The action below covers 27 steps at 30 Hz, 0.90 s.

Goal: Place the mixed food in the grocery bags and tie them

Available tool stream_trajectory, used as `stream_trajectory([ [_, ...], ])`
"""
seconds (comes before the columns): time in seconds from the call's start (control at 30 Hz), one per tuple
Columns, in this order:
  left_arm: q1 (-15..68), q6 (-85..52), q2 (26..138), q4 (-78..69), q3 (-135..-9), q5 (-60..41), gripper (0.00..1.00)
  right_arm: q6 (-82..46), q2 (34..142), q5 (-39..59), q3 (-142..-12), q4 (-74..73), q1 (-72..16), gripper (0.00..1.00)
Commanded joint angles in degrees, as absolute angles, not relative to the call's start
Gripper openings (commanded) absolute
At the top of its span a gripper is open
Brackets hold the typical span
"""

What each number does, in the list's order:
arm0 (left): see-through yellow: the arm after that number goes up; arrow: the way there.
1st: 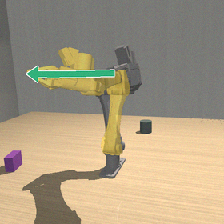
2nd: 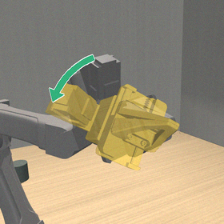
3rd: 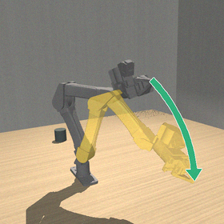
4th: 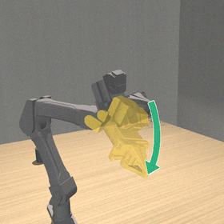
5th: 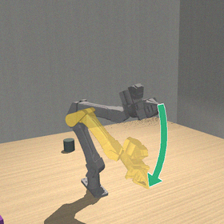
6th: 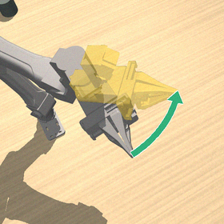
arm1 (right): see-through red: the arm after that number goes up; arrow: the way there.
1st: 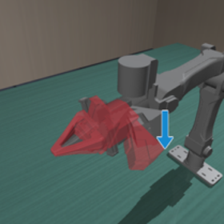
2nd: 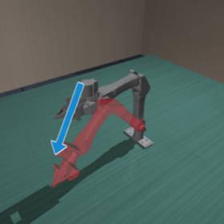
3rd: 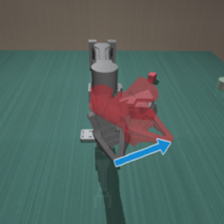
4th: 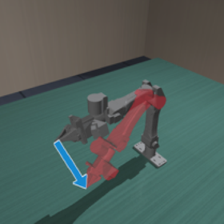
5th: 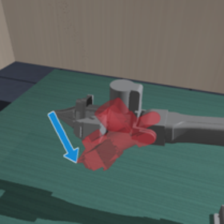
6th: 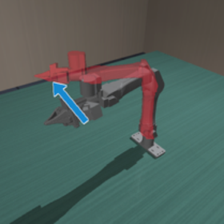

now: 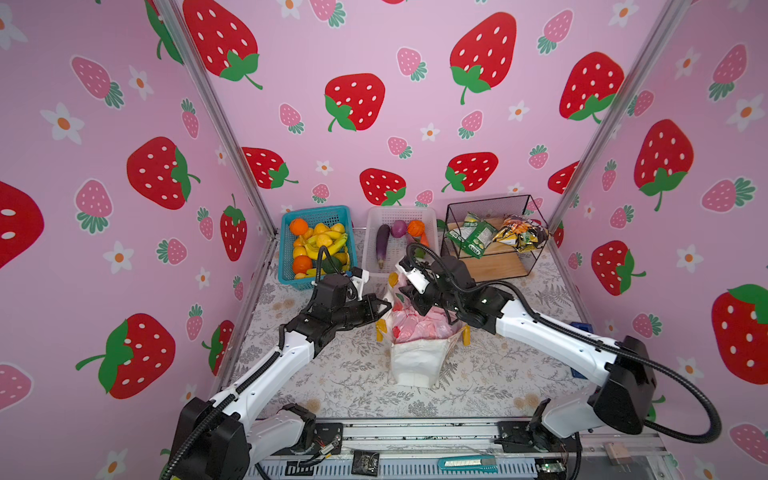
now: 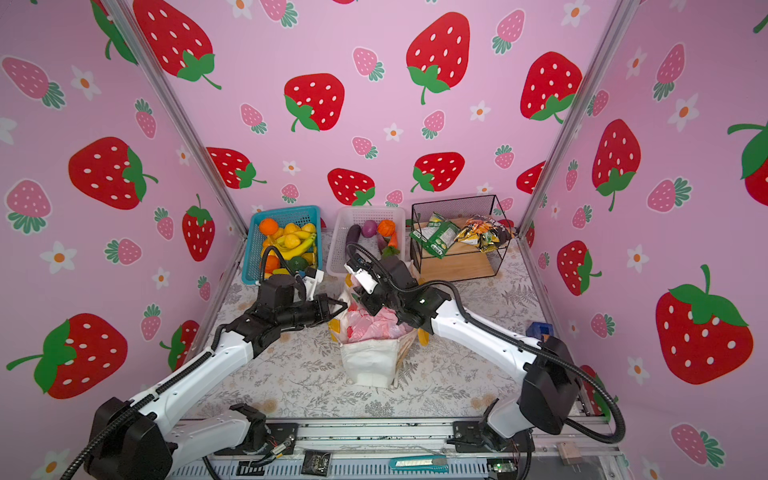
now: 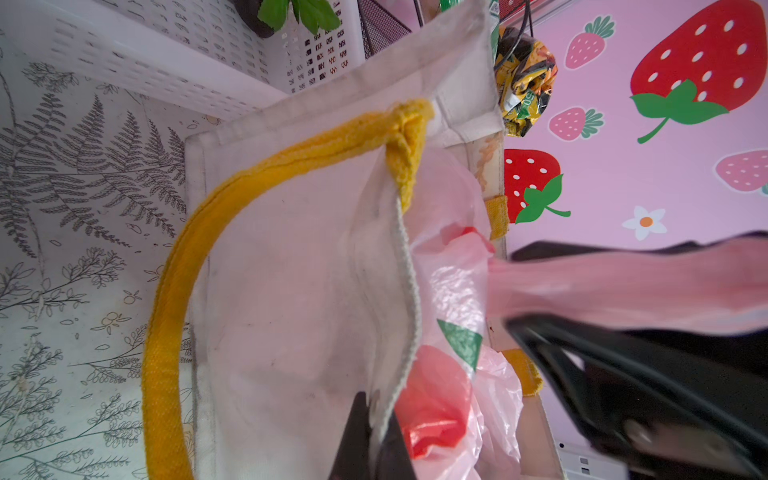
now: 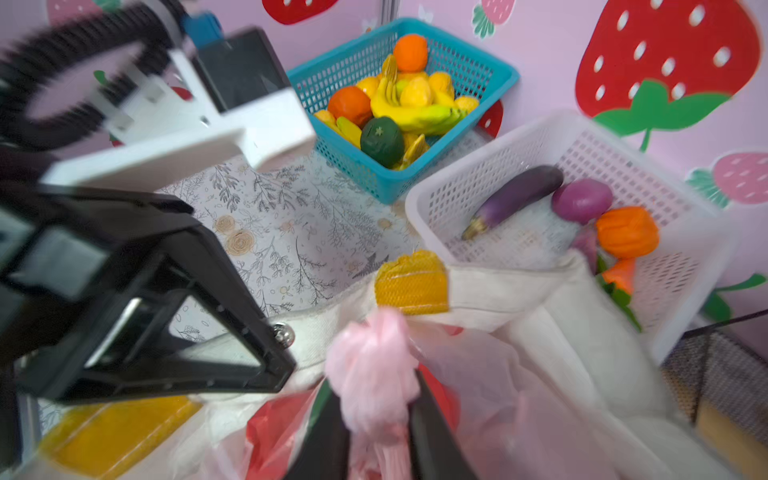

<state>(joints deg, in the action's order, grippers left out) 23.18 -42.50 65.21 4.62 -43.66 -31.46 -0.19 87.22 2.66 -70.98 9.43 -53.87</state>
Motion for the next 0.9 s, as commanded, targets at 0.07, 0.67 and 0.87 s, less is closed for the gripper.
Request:
stream_trajectory([
  [0.07,23.6,-41.3,62.6,8.6,-45.4,-30.1,0.0,-2.5,89.1,7.8,-64.9,9.0,-49.8,0.01],
  [0.67,23.4,-40.7,60.5,8.1,-46.6,-25.4,0.47,-4.4,75.0,11.3,-64.8,13.0,-44.4,0.66],
  [0.87,21.7,-36.4,55.6,12.5,-48.5,-14.0,0.66,-6.0,64.2,-2.4,-60.9,12.1,-33.3,0.9],
])
